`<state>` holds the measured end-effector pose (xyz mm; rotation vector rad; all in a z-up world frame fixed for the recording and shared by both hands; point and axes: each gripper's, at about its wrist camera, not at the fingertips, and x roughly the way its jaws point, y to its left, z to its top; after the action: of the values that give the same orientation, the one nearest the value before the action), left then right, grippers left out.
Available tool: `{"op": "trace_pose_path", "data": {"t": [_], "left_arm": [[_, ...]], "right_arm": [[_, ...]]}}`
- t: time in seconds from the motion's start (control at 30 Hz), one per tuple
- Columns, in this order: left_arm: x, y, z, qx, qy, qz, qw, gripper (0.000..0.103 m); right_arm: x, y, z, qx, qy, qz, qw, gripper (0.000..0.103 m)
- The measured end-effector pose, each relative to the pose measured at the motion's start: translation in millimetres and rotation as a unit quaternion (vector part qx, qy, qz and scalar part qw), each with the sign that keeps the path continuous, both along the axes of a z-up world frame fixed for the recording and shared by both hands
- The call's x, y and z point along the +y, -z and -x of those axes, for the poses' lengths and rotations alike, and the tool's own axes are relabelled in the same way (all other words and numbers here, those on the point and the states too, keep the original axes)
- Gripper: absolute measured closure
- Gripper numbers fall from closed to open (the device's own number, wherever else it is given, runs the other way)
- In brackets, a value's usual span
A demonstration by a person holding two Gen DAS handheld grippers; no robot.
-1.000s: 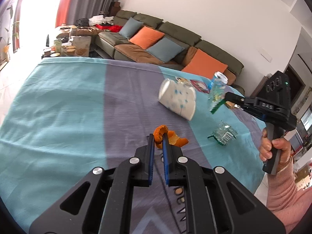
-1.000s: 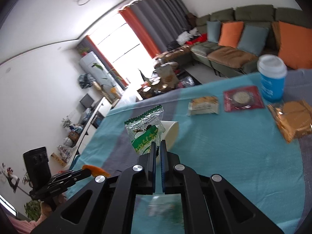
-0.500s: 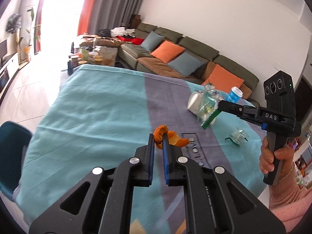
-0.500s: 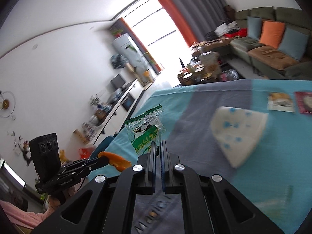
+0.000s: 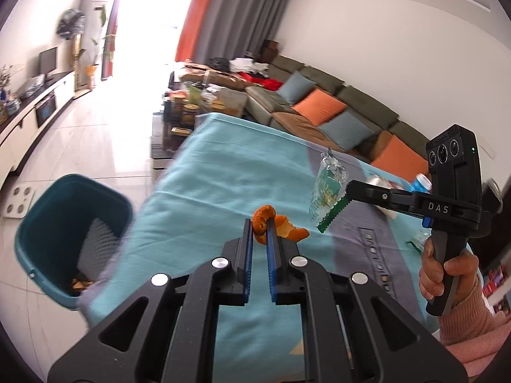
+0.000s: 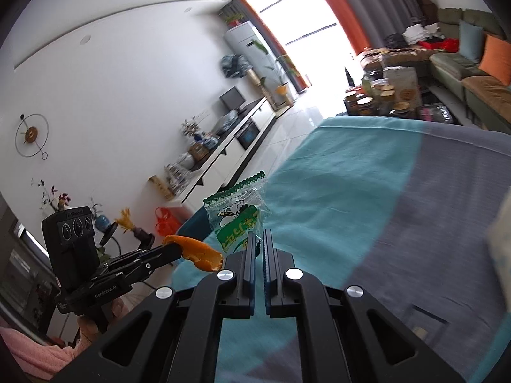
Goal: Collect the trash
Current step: 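Carry the orange peel and plastic bag down over the teal bin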
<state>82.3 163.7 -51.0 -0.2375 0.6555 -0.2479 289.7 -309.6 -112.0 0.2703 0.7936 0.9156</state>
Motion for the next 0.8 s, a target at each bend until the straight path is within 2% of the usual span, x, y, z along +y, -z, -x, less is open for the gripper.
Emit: {"op": "trace_pose_path", "data": {"t": [0.3, 0.8], "left_arm": [[47, -3, 9, -0.004, -0.052, -0.004, 0.9986, 0.094], [91, -2, 24, 0.0, -0.111, -0.002, 0.9938, 0.094]], "right_arm": [[51, -2, -7, 0.004, -0.042, 0.002, 0.999, 0.1], [118, 3, -15, 0.02, -0.09, 0.02, 0.996, 0.1]]}}
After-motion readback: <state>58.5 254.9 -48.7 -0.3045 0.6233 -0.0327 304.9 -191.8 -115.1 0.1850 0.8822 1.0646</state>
